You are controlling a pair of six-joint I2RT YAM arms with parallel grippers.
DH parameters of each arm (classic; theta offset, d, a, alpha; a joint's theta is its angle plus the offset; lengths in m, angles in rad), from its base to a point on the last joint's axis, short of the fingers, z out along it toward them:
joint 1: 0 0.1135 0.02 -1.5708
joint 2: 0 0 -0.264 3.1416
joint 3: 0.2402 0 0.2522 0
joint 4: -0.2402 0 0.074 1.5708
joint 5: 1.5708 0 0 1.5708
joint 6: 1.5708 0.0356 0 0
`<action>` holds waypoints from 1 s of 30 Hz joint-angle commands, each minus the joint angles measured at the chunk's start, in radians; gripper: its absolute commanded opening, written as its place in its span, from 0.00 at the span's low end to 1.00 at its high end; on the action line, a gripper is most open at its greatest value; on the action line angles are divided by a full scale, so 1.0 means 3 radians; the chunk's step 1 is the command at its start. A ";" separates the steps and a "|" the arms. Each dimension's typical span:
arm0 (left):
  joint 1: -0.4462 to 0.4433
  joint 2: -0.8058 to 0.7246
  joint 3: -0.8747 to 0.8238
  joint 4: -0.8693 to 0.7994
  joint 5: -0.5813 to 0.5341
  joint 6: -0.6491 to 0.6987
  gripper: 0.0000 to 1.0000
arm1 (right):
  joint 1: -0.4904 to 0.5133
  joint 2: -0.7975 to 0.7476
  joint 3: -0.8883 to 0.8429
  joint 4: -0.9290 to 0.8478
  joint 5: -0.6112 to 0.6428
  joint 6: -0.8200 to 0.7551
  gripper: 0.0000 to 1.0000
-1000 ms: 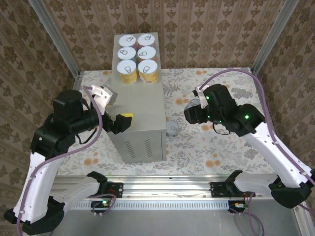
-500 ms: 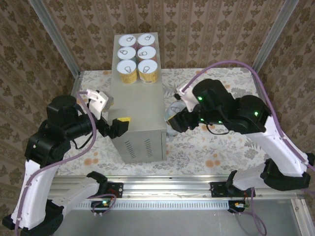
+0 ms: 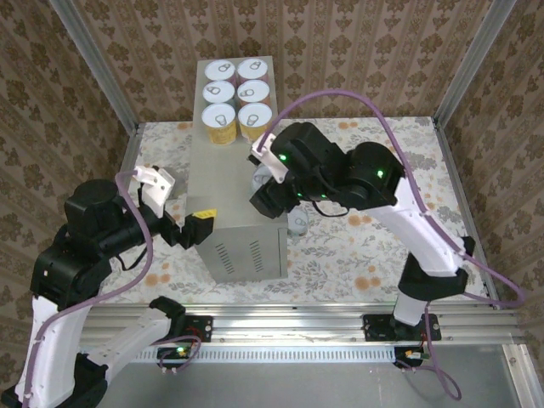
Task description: Place and organize the canned foods onto the counter
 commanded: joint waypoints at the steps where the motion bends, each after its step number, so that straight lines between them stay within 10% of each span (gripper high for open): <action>1: -0.0016 -0.0049 -0.0040 -0.0036 -0.0066 0.0079 1.00 | 0.0040 0.0243 0.0419 -0.0236 0.0150 -0.0111 0.75; 21: -0.0026 -0.0029 -0.0259 0.0460 0.0255 -0.0107 1.00 | 0.0073 0.0102 0.0566 0.0098 0.0248 -0.0047 0.96; 30: -0.0232 0.0194 -0.0266 0.0765 0.0250 -0.0204 1.00 | 0.0070 -0.0997 -0.0999 0.0721 0.0629 0.0170 1.00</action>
